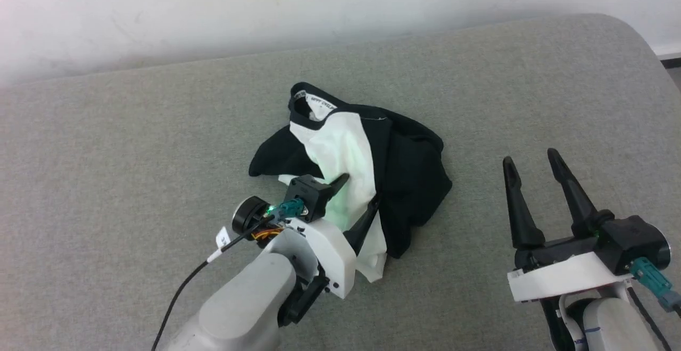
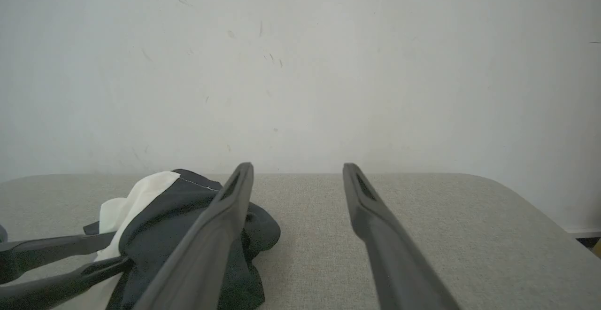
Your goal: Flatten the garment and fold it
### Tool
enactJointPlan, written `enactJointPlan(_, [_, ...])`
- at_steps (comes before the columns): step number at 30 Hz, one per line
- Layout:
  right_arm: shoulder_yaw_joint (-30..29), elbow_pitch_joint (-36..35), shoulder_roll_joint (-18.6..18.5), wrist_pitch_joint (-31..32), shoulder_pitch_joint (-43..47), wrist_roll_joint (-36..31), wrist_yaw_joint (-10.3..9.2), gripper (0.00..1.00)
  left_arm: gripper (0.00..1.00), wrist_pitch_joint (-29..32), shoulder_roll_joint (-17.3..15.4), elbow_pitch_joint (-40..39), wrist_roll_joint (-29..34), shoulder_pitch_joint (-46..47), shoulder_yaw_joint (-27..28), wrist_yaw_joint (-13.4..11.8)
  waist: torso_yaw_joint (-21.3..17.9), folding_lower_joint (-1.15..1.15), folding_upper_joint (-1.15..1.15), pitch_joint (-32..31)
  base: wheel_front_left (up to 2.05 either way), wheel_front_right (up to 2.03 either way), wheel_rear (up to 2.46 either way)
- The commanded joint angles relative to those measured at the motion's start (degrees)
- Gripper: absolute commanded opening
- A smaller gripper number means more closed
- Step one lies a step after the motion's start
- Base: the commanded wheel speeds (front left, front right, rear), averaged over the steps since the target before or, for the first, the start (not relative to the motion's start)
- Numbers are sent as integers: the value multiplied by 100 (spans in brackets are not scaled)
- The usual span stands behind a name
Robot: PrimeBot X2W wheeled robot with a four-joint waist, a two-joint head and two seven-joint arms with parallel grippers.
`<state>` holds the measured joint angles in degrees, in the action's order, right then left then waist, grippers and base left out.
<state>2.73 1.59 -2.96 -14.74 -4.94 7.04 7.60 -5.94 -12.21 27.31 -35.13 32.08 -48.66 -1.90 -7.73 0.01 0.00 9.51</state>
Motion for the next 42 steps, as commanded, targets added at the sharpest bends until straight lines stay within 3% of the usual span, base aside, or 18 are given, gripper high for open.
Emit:
enactJointPlan(1, [-9,45,8,-26,25,-22,-11,100,100,-167,1,24,59,43,46,39,165,-1,0,-165,0,0,0])
enactJointPlan(5, [-53,143,8,-26,125,-89,-11,100,100,-639,-101,-155,59,114,318,-28,381,-1,0,-442,0,0,0])
enactJointPlan(10, [-106,236,8,-26,278,-134,-11,100,100,-865,-572,-744,78,-76,935,-341,627,-1,0,-791,0,0,0])
enactJointPlan(14, [-138,281,8,-26,412,-139,-11,100,100,-900,-1059,-1404,186,-535,1522,-638,796,-1,0,-949,0,0,0])
enactJointPlan(19, [-156,332,8,-26,532,-134,-11,100,100,-904,-1313,-2285,370,-1560,2274,-930,960,-1,0,-1015,0,0,0])
enactJointPlan(25, [-127,473,8,-26,632,-91,-11,100,100,-905,-1148,-2710,711,-2763,2629,-1013,1060,-1,0,-1059,0,0,0])
enactJointPlan(35, [-176,754,8,46,620,-4,-11,100,100,-905,-680,-2698,1298,-3439,2734,-739,1206,-1,0,-993,0,0,0])
enactJointPlan(38, [-97,779,-9,586,349,-76,-11,100,100,-905,-516,-2663,1422,-3389,2768,-605,1340,-1,0,-888,0,0,0])
enactJointPlan(42, [61,845,-433,1882,-241,89,-11,100,100,-906,-323,-2543,1544,-3252,2791,-400,1597,-1,0,-693,0,0,0])
